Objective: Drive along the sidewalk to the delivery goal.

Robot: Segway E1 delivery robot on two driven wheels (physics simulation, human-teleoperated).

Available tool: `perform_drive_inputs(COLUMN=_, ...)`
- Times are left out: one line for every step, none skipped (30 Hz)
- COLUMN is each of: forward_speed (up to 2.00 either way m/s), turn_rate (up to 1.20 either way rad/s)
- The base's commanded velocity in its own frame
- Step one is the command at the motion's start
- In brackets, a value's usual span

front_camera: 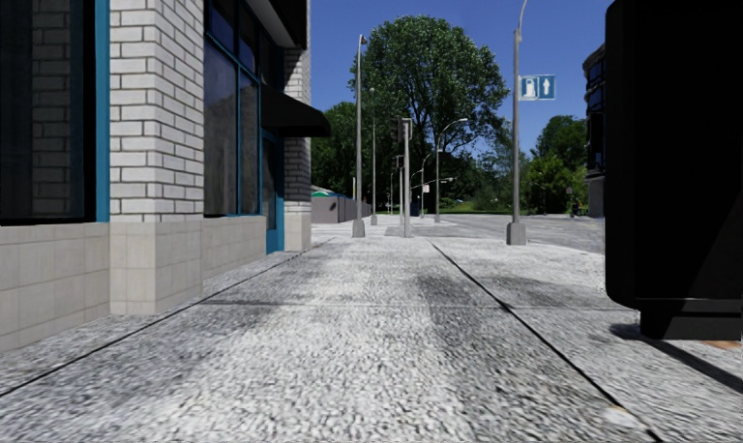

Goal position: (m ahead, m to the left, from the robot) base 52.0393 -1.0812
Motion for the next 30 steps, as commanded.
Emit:
perform_drive_inputs(forward_speed=2.0, turn_rate=0.0)
perform_drive_inputs(forward_speed=2.0, turn_rate=0.0)
perform_drive_inputs(forward_speed=2.0, turn_rate=0.0)
perform_drive_inputs(forward_speed=2.0, turn_rate=0.0)
perform_drive_inputs(forward_speed=2.0, turn_rate=0.0)
perform_drive_inputs(forward_speed=2.0, turn_rate=0.0)
perform_drive_inputs(forward_speed=2.0, turn_rate=0.0)
perform_drive_inputs(forward_speed=2.0, turn_rate=0.0)
perform_drive_inputs(forward_speed=2.0, turn_rate=0.0)
perform_drive_inputs(forward_speed=2.0, turn_rate=0.0)
perform_drive_inputs(forward_speed=2.0, turn_rate=0.0)
perform_drive_inputs(forward_speed=2.0, turn_rate=0.0)
perform_drive_inputs(forward_speed=2.0, turn_rate=0.0)
perform_drive_inputs(forward_speed=2.0, turn_rate=0.0)
perform_drive_inputs(forward_speed=2.0, turn_rate=0.0)
perform_drive_inputs(forward_speed=2.0, turn_rate=0.0)
perform_drive_inputs(forward_speed=2.0, turn_rate=0.0)
perform_drive_inputs(forward_speed=2.0, turn_rate=0.0)
perform_drive_inputs(forward_speed=2.0, turn_rate=0.0)
perform_drive_inputs(forward_speed=2.0, turn_rate=0.0)
perform_drive_inputs(forward_speed=2.0, turn_rate=0.0)
perform_drive_inputs(forward_speed=2.0, turn_rate=0.0)
perform_drive_inputs(forward_speed=2.0, turn_rate=0.0)
perform_drive_inputs(forward_speed=2.0, turn_rate=0.0)
perform_drive_inputs(forward_speed=2.0, turn_rate=0.0)
perform_drive_inputs(forward_speed=2.0, turn_rate=0.0)
perform_drive_inputs(forward_speed=2.0, turn_rate=0.0)
perform_drive_inputs(forward_speed=2.0, turn_rate=0.0)
perform_drive_inputs(forward_speed=2.0, turn_rate=0.0)
perform_drive_inputs(forward_speed=2.0, turn_rate=0.0)
